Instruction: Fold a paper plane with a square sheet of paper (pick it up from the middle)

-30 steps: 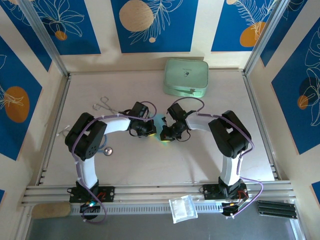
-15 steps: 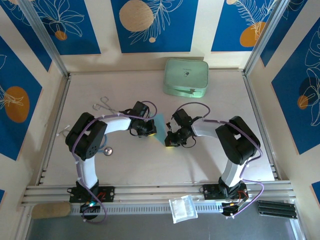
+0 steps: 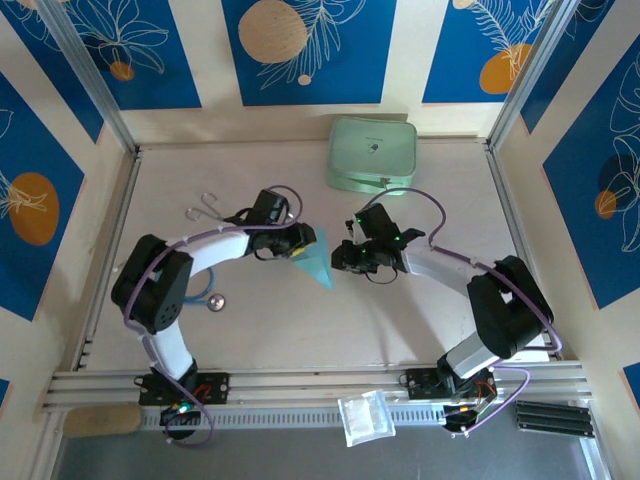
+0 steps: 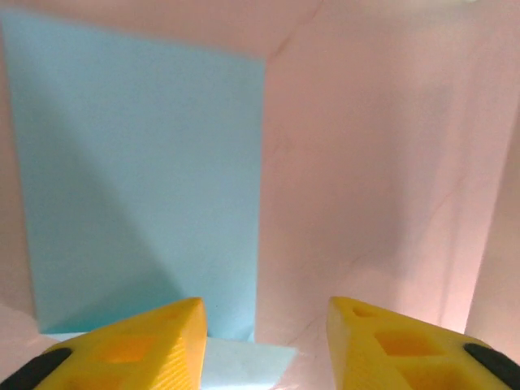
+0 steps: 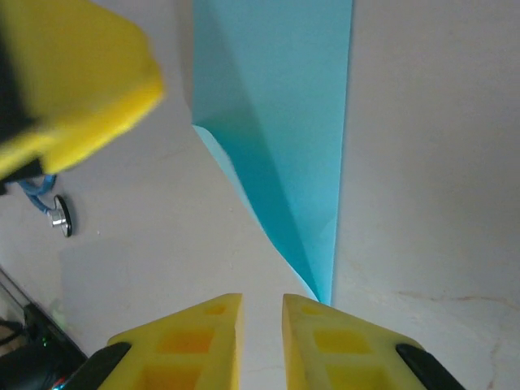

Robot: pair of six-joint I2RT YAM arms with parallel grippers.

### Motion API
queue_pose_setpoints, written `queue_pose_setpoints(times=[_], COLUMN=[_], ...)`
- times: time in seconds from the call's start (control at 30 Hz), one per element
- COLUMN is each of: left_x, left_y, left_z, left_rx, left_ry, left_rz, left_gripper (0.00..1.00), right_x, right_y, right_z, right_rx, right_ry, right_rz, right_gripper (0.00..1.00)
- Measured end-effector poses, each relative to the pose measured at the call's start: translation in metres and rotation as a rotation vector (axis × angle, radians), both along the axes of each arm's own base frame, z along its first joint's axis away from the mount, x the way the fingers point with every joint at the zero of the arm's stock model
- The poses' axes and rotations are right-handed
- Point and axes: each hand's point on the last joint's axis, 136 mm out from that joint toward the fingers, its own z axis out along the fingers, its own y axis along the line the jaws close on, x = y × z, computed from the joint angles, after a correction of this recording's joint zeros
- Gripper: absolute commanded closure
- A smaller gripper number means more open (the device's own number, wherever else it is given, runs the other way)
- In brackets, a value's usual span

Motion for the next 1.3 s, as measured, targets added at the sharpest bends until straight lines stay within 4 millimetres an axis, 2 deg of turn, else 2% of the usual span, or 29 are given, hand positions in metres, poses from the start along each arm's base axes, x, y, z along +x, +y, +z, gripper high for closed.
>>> queue_pose_setpoints(times=[0.1, 0.17, 0.3, 0.47, 0.6, 0.67, 0.9, 1.03, 1.3], left_x=[0.011, 0.014, 0.009, -0.005, -0.012, -0.015, -0.016, -0.018, -0.026], left_y=[0.021, 0.035, 0.054, 0.067, 0.068, 0.066, 0.05, 0.043, 0.037], left_z=[0.017, 0.018, 0.007, -0.005, -0.014, -0.017, -0.019, -0.024, -0.032], left_rx=[-0.007, -0.004, 0.017, 0.039, 0.022, 0.007, -0.088, -0.116, -0.128], left_ry=[-0.053, -0.064, -0.046, -0.025, -0.01, -0.003, 0.018, 0.046, 0.087], left_rz=[0.069, 0.106, 0.146, 0.164, 0.171, 0.162, 0.124, 0.101, 0.071], left_gripper=[0.45, 0.44, 0.42, 0.36, 0.32, 0.31, 0.3, 0.33, 0.47], right_x=[0.005, 0.007, 0.005, 0.0, 0.009, 0.013, 0.03, 0.04, 0.041], right_y=[0.011, 0.016, 0.024, 0.042, 0.056, 0.056, 0.034, 0.025, 0.025], right_z=[-0.002, -0.005, -0.004, 0.001, -0.006, -0.015, -0.046, -0.053, -0.065], right_rx=[0.001, -0.001, -0.002, 0.02, 0.023, 0.007, -0.083, -0.105, -0.129], right_ry=[0.008, 0.009, -0.007, 0.0, 0.036, 0.058, 0.127, 0.132, 0.15], right_rz=[-0.017, -0.026, -0.023, -0.002, -0.012, -0.026, -0.112, -0.139, -0.126], right_gripper=[0.82, 0.83, 0.83, 0.8, 0.77, 0.76, 0.75, 0.75, 0.79])
